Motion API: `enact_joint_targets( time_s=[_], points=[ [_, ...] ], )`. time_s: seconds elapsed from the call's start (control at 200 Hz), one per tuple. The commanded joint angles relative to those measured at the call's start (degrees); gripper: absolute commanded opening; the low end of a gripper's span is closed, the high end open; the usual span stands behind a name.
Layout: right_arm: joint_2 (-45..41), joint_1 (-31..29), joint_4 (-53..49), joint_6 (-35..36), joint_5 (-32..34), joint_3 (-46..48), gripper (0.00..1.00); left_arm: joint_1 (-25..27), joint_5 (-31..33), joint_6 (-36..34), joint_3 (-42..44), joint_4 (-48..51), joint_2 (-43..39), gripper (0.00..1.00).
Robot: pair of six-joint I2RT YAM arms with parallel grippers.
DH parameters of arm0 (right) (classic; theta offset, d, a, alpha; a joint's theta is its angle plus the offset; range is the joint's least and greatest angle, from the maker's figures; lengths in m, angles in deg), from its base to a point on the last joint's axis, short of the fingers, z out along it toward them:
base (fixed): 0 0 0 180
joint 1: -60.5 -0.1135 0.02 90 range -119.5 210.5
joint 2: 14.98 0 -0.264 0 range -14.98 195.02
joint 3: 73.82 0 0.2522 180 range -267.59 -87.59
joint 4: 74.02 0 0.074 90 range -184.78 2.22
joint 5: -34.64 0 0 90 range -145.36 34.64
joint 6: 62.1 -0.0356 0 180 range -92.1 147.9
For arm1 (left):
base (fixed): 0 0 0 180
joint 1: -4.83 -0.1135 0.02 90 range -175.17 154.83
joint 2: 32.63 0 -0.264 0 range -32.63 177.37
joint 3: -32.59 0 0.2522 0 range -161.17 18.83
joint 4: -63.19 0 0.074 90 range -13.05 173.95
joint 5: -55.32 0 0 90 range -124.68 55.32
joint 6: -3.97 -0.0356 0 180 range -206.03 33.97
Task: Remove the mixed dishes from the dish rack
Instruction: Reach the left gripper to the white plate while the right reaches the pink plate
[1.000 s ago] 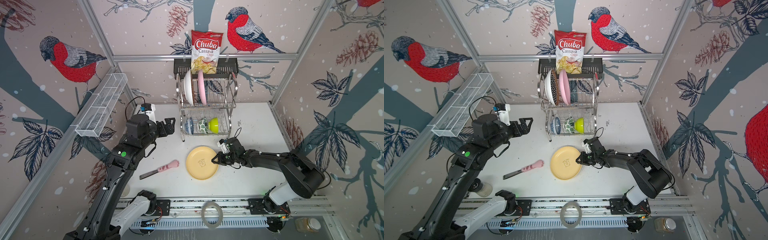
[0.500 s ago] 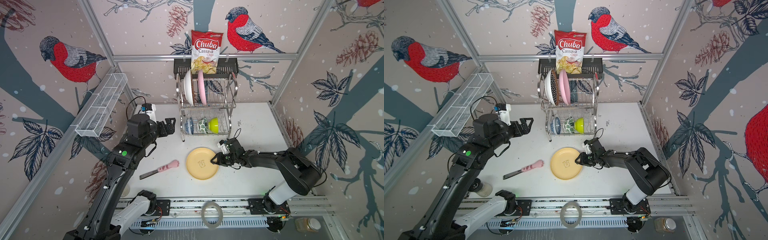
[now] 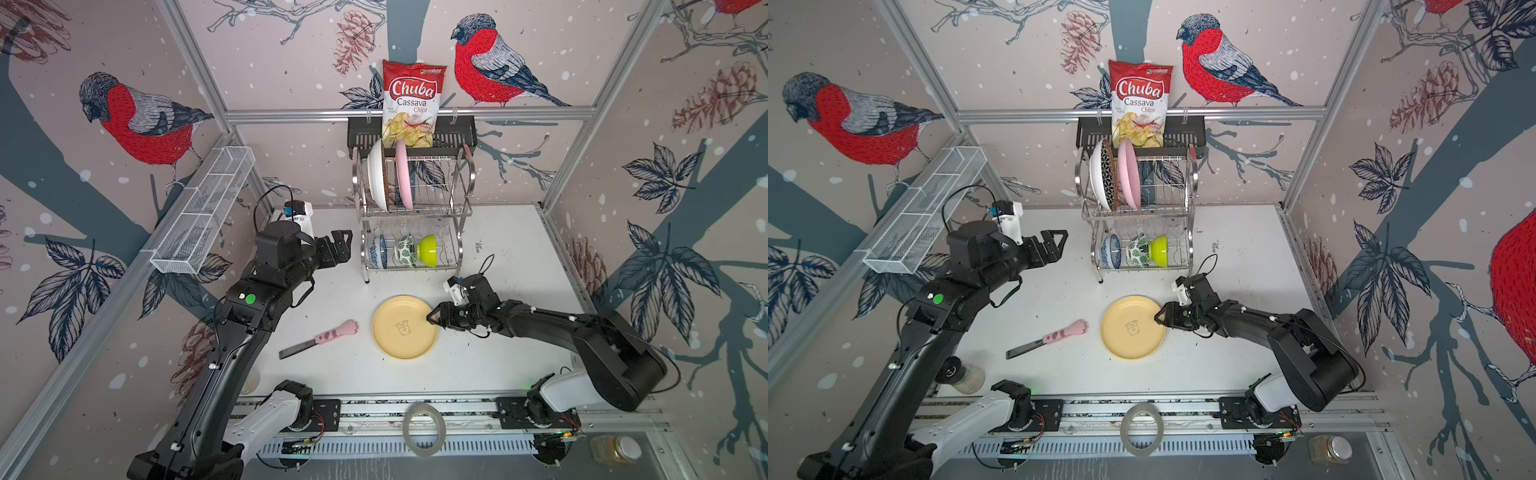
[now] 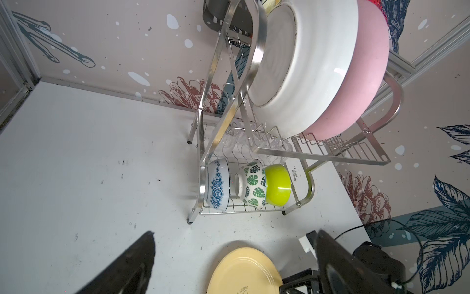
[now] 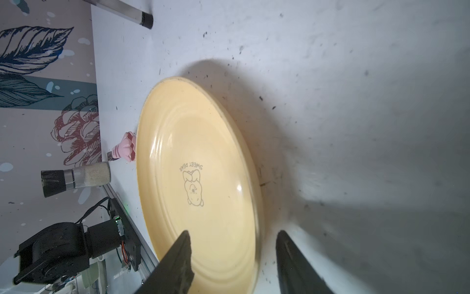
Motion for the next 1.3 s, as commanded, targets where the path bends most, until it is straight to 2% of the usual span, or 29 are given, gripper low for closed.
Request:
enact_joint_targets(
  time_s=[0.0, 0.045, 0.095, 0.24, 0.37, 0.44, 0.54, 0.66, 0.735, 0.866, 1.041, 1.296],
  points=[
    [-5.97, 1.70, -7.31, 3.40, 4.41, -1.60, 0.55, -0.22, 1.09, -0.67, -2.14, -5.98, 1.31, 0.96],
    [-9.28, 2.21, -10.44, 4.52, 6.54, -3.32, 0.55, -0.24, 1.12, -0.78, -3.11, -6.81, 2.21, 0.96],
    [-13.33, 1.74, -14.99, 5.43, 11.84, -6.95, 0.54, -0.27, 1.03, -1.06, -4.20, -7.66, 3.60, 0.95],
    [-20.66, -4.86, -25.81, 8.66, 27.23, -21.16, 0.54, -0.91, -0.20, -1.86, -6.98, -9.21, 8.20, 0.90],
    [-23.57, -10.00, -26.27, 11.88, 33.64, -30.38, 0.53, -3.81, -4.90, -1.38, -11.01, -9.43, 13.65, 0.89],
    [-23.66, -10.70, -25.48, 13.79, 34.56, -34.20, 0.53, -5.73, -7.50, -0.77, -13.06, -9.91, 16.24, 0.85],
    [-21.15, -10.78, -24.53, 17.43, 33.40, -39.68, 0.53, -8.12, -11.71, 0.02, -15.95, -10.80, 19.85, 0.71],
    [-15.74, -10.09, -22.65, 21.88, 31.36, -46.33, 0.53, -8.84, -17.25, -0.22, -19.67, -10.88, 24.02, 0.70],
    [-11.88, -7.99, -21.22, 23.80, 27.59, -50.78, 0.53, -8.84, -20.79, -0.23, -20.84, -11.56, 25.90, 0.71],
    [-4.68, -2.73, -18.40, 23.94, 17.39, -57.31, 0.53, -8.84, -20.65, -1.27, -23.53, -9.70, 28.79, 0.71],
    [4.08, 0.69, -16.91, 24.99, 8.67, -65.43, 0.53, -8.84, -18.45, -2.70, -26.77, -7.06, 31.47, 0.63],
    [14.90, 1.95, -18.72, 27.01, 4.02, -76.64, 0.52, -8.84, -18.18, -2.77, -28.66, -6.53, 33.98, 0.53]
  ],
)
